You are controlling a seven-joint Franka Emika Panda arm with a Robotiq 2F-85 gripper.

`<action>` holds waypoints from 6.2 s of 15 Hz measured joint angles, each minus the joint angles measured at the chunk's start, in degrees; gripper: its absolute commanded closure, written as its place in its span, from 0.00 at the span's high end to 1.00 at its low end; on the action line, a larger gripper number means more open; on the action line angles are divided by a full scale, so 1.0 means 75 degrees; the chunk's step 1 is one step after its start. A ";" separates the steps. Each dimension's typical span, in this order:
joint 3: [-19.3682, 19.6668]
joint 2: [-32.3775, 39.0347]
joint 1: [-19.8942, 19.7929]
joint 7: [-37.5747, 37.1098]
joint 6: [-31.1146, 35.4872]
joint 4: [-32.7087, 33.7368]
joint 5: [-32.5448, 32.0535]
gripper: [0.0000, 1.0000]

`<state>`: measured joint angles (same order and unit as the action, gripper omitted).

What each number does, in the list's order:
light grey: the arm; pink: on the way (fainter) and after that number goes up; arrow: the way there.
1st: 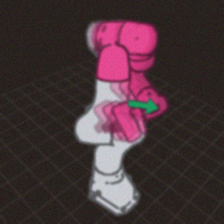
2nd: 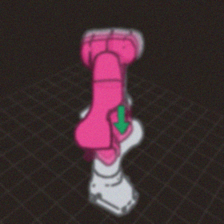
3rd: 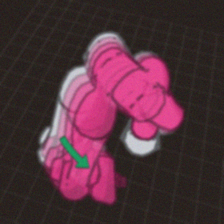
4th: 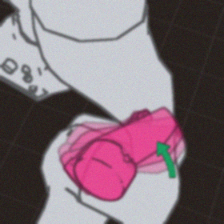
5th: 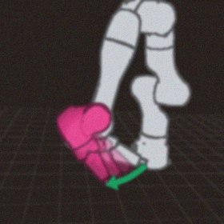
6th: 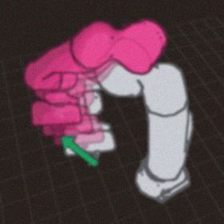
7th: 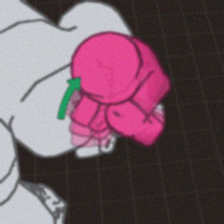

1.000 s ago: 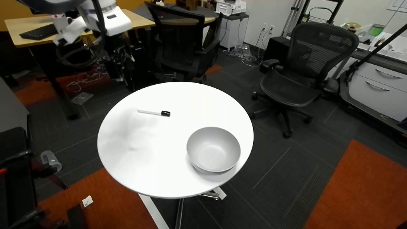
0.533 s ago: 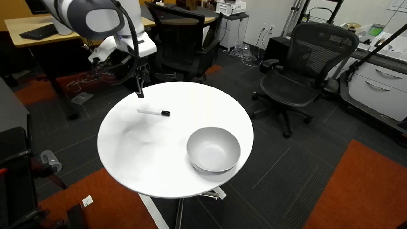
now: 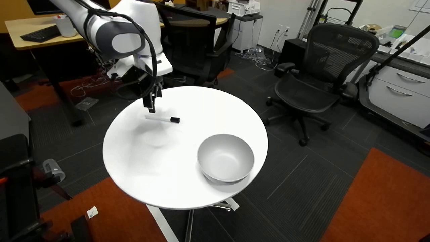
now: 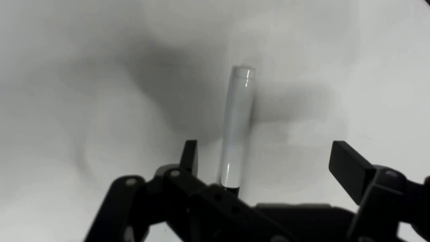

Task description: Put the marker in the bowl

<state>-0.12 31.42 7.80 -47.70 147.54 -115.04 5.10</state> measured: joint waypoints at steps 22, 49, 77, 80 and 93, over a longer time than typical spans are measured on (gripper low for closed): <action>0.0204 0.1205 -0.0040 0.0000 -0.0682 0.0949 0.0710 0.40; 0.1964 -0.1945 -0.0539 -0.1701 -0.0517 -0.0450 -0.1380 0.20; 0.2161 -0.0304 -0.1500 -0.2265 -0.0517 0.0994 -0.1209 0.46; 0.2173 -0.0011 -0.1538 -0.2265 -0.0519 0.1220 -0.1069 0.66; 0.2173 0.0306 -0.1558 -0.2265 -0.0526 0.1545 -0.0746 1.00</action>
<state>16.18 33.71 -3.89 -64.69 143.59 -103.45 -0.49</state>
